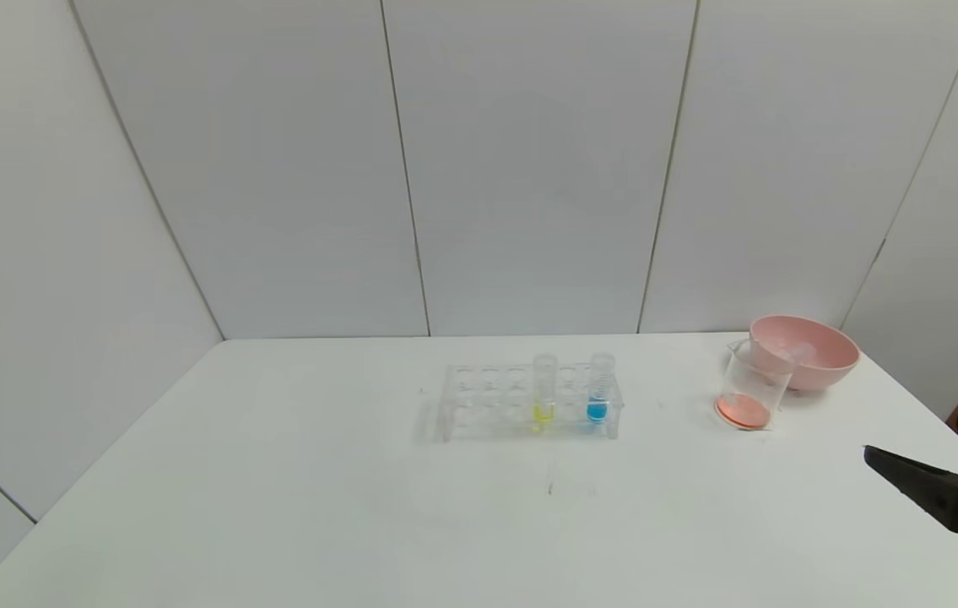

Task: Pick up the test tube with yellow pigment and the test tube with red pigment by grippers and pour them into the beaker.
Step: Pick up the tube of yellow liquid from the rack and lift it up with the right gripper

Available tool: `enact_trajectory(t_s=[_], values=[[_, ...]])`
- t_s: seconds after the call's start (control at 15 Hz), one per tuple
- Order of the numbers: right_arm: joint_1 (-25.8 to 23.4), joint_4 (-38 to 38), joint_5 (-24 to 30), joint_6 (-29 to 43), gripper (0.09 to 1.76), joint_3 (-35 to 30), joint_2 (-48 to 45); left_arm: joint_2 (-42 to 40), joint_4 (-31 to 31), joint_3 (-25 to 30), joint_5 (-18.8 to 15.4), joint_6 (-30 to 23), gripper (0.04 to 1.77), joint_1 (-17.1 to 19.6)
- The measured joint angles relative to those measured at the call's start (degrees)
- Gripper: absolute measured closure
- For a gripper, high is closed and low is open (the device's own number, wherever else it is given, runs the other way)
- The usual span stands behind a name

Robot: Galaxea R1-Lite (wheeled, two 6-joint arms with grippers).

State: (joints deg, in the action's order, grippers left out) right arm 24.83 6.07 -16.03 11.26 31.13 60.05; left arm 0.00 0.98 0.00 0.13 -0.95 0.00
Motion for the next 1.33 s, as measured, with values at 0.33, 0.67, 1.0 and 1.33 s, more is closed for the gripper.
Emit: enact_trajectory(t_s=[0.33, 0.67, 1.0, 1.33], values=[[22.19, 0.71, -18.62, 12.48, 0.15, 1.30, 7.50, 0.00, 0.00, 0.00, 0.02, 0.00, 0.09, 0.00], [31.94, 0.93, -24.64, 16.59, 0.15, 9.59, 19.71, 0.00, 0.00, 0.00, 0.02, 0.00, 0.09, 0.00], [34.65, 0.95, -26.09, 19.14, 0.15, 17.96, 31.12, 0.00, 0.00, 0.00, 0.02, 0.00, 0.09, 0.00], [35.30, 1.34, -27.43, 21.16, 0.15, 27.05, 42.90, 0.00, 0.00, 0.00, 0.02, 0.00, 0.09, 0.00]])
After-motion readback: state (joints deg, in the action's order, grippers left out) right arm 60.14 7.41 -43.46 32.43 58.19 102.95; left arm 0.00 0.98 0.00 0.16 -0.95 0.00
